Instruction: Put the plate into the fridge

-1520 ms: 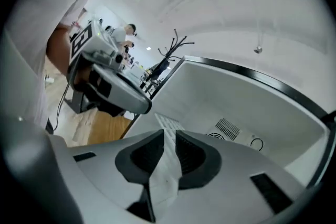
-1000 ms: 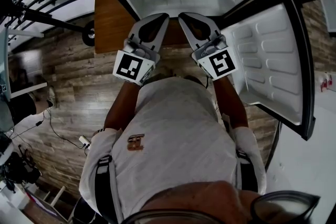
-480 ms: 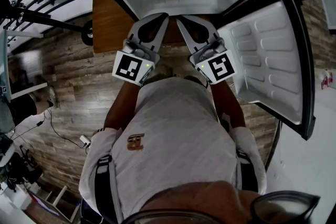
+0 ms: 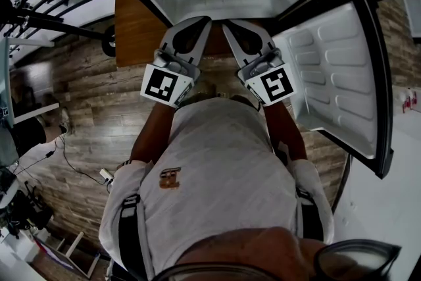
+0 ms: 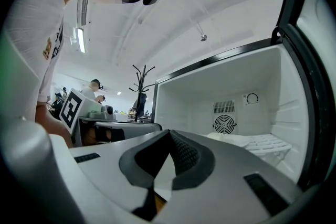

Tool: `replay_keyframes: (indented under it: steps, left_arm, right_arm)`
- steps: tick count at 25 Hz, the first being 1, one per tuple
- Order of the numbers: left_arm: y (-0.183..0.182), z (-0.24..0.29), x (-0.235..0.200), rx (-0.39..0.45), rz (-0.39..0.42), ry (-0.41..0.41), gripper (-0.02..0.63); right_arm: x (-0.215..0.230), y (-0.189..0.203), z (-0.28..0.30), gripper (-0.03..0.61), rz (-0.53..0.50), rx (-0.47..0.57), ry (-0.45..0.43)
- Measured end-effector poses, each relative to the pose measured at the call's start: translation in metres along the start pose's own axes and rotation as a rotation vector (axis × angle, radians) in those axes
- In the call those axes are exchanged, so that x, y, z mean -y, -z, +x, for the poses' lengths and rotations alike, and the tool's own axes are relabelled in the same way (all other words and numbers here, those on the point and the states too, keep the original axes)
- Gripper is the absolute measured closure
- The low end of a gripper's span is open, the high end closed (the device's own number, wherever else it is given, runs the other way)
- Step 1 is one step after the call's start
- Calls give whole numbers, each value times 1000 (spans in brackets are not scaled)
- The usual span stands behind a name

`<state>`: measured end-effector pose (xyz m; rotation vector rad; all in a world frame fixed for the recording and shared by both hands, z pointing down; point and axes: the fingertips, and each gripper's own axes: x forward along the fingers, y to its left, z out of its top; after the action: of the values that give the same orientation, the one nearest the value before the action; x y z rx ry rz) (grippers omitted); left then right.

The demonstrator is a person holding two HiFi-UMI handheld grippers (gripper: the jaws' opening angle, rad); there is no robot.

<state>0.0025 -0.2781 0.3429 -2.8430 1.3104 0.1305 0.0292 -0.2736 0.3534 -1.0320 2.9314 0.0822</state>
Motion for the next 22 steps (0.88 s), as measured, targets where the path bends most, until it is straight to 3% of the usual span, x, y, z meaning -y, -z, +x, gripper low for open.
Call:
replay_keyframes:
  steps: [22]
  left_arm:
    - [3,1,4,-13,-1,-12,595]
  right_arm:
    - [7,-8,1,546,-4,40,-13]
